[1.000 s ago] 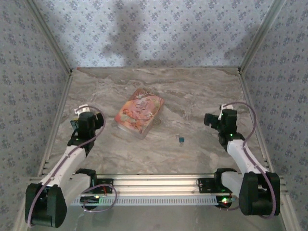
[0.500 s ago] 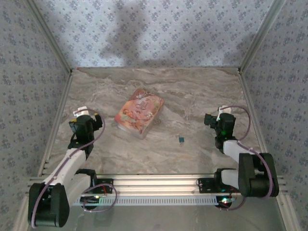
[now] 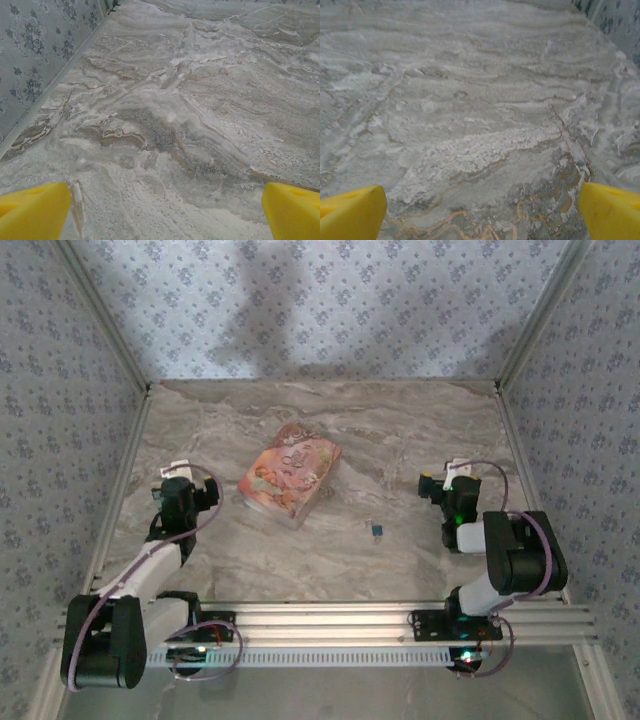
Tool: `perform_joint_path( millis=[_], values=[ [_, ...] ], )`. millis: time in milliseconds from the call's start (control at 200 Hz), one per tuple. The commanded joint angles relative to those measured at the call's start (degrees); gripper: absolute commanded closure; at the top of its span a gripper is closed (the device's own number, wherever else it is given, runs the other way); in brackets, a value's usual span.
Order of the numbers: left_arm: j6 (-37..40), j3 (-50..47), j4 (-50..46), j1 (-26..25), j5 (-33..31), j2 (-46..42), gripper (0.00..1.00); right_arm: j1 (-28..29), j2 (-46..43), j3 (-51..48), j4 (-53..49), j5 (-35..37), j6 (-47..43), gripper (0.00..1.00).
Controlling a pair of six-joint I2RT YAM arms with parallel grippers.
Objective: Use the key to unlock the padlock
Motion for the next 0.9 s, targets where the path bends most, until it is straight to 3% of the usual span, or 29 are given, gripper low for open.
perform_joint_path(
  millis=[0, 535, 894],
  values=[
    [1.34, -0.78, 4.1, 0.9, 2.11, 1.58, 0.02, -0.45, 0.03, 3.7, -2.49, 0.56, 0.0, 0.0],
    [2.77, -1.19, 12.01, 1.7, 6.23, 6.59, 0.02, -0.28, 0.07, 3.59, -2.03, 0.71, -0.16, 0.0],
    [6.18, -2.7, 28.05, 1.94, 11.34, 13.86, 0.02, -0.23, 0.06, 3.54, -2.05, 0.77, -0.16, 0.0]
  ],
)
